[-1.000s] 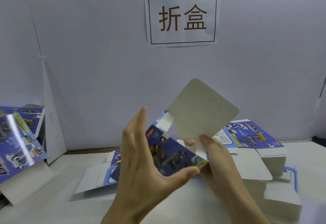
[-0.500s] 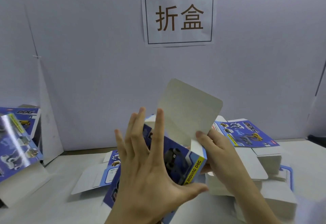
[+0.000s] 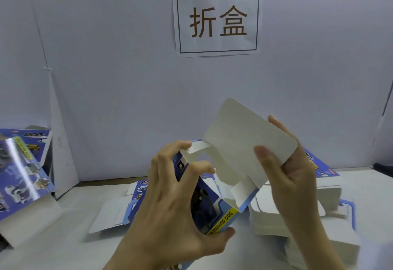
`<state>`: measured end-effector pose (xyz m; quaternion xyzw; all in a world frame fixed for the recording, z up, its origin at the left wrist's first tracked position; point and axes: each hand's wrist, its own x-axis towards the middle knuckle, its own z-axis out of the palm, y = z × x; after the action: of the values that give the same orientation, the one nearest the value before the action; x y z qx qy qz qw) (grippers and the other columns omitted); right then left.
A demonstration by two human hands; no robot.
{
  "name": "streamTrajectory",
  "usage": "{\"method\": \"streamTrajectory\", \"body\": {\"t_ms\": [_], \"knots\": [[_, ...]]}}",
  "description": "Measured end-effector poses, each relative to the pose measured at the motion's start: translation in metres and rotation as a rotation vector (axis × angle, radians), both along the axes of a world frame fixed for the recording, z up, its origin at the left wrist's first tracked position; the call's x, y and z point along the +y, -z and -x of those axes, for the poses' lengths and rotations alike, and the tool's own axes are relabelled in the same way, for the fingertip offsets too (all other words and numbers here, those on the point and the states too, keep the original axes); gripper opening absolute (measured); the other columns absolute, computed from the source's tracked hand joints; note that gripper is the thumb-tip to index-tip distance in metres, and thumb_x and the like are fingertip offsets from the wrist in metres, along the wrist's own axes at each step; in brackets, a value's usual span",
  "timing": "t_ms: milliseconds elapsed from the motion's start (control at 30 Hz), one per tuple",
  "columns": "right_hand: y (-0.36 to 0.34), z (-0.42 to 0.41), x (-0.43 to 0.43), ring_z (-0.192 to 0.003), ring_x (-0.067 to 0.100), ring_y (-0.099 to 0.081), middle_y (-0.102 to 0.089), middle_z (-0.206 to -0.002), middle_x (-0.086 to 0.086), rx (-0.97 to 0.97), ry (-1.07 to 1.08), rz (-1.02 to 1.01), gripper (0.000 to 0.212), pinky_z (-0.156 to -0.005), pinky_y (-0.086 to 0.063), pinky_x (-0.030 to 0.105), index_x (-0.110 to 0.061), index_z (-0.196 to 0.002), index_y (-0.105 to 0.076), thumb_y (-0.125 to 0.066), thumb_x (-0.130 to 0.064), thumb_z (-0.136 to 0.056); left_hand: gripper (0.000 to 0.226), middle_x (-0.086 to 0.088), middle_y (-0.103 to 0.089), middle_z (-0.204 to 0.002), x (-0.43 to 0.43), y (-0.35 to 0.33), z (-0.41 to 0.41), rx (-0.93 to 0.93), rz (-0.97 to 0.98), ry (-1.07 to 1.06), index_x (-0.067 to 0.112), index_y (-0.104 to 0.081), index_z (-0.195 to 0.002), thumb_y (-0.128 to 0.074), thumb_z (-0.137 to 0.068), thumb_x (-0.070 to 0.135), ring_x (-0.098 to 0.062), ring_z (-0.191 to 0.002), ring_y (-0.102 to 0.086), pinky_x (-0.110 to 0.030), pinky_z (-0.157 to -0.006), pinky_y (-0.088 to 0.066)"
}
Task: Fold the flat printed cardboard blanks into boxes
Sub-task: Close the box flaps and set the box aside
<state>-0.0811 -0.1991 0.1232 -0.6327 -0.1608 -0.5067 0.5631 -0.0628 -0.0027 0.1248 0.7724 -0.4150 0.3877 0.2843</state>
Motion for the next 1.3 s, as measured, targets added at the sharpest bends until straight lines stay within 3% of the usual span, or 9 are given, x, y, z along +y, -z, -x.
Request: {"method": "streamTrajectory", "body": {"t_ms": [133,200,300,433,600,733,933,1133,1300], "knots": [[-0.006,0.007,-0.002,-0.082,-0.003,-0.064,-0.072,-0.088,-0.021,0.001,0.008,0.041,0.044,-0.075,-0.048,0.009,-0.053,-0.116,-0.063,-0.066,-0.022,-0.085,0.073,0.003,-0.026,-0.137,0.002,0.0,-0.002,-0.066,-0.026,-0.058,0.033,-0.047,-0.109,-0.073,-0.047,0.062,-0.022,-0.12,-0.04,-0.04,-0.084,-0.048],[-0.005,0.007,0.007,-0.092,-0.009,-0.065,-0.071,-0.099,-0.027,0.044,-0.077,0.161,0.043,-0.077,-0.047,0.006,-0.051,-0.109,-0.068,-0.066,-0.017,-0.085,0.073,-0.001,-0.028,-0.137,-0.002,0.004,-0.004,-0.082,-0.042,-0.094,0.033,-0.047,-0.109,-0.071,-0.047,0.062,-0.022,-0.12,-0.037,-0.04,-0.089,-0.044],[-0.001,0.005,0.023,-0.114,0.004,-0.062,-0.068,-0.119,-0.015,0.125,-0.238,0.38,0.029,-0.087,-0.048,0.012,-0.033,-0.114,-0.072,-0.066,-0.02,-0.088,0.082,-0.003,-0.029,-0.134,-0.003,0.008,-0.009,-0.063,-0.039,-0.133,0.032,-0.043,-0.119,-0.069,-0.048,0.064,-0.027,-0.122,-0.038,-0.041,-0.091,-0.044],[-0.007,0.008,0.028,-0.126,0.007,-0.053,-0.061,-0.131,-0.012,0.316,-0.505,0.202,0.033,-0.088,-0.047,0.014,-0.03,-0.104,-0.074,-0.053,-0.046,-0.085,0.084,-0.007,-0.03,-0.135,0.0,0.01,-0.014,-0.114,-0.061,-0.175,0.029,-0.045,-0.122,-0.069,-0.049,0.063,-0.03,-0.125,-0.037,-0.044,-0.093,-0.044],[-0.01,0.009,0.017,-0.112,0.005,-0.062,-0.068,-0.119,-0.011,0.461,-0.548,0.177,0.034,-0.084,-0.049,0.013,-0.035,-0.121,-0.065,-0.054,-0.037,-0.089,0.064,-0.012,-0.036,-0.139,-0.013,0.016,-0.011,-0.17,-0.117,-0.135,0.028,-0.049,-0.11,-0.067,-0.057,0.057,-0.033,-0.137,-0.031,-0.046,-0.103,-0.034],[-0.008,0.006,0.014,-0.113,0.004,-0.063,-0.068,-0.12,-0.014,0.592,-0.623,0.117,0.05,-0.083,-0.05,0.013,-0.037,-0.129,-0.059,-0.064,-0.032,-0.079,0.079,-0.01,-0.032,-0.14,-0.017,0.019,-0.012,-0.193,-0.165,-0.159,0.027,-0.047,-0.121,-0.071,-0.053,0.06,-0.031,-0.136,-0.03,-0.046,-0.102,-0.036],[-0.009,0.008,0.011,-0.106,0.018,-0.068,-0.071,-0.116,-0.002,0.581,-0.621,0.088,0.054,-0.079,-0.056,0.023,-0.044,-0.122,-0.064,-0.073,-0.038,-0.069,0.081,-0.01,-0.031,-0.141,-0.02,0.018,-0.009,-0.209,-0.184,-0.168,0.028,-0.047,-0.119,-0.072,-0.051,0.063,-0.03,-0.134,-0.03,-0.042,-0.102,-0.032],[-0.007,0.005,0.007,-0.101,0.023,-0.068,-0.073,-0.107,0.002,0.557,-0.476,0.059,0.037,-0.083,-0.057,0.034,-0.038,-0.118,-0.067,-0.055,-0.034,-0.083,0.064,-0.007,-0.035,-0.141,-0.019,0.016,-0.007,-0.2,-0.178,-0.129,0.029,-0.049,-0.109,-0.07,-0.055,0.059,-0.031,-0.137,-0.03,-0.042,-0.105,-0.027],[-0.01,0.008,0.006,-0.089,0.01,-0.068,-0.074,-0.1,-0.003,0.608,-0.518,0.041,0.031,-0.068,-0.051,0.017,-0.037,-0.112,-0.07,-0.062,-0.038,-0.083,0.067,-0.008,-0.034,-0.142,-0.013,0.015,-0.011,-0.159,-0.16,-0.123,0.029,-0.049,-0.111,-0.07,-0.056,0.06,-0.031,-0.138,-0.03,-0.046,-0.104,-0.033]]}}
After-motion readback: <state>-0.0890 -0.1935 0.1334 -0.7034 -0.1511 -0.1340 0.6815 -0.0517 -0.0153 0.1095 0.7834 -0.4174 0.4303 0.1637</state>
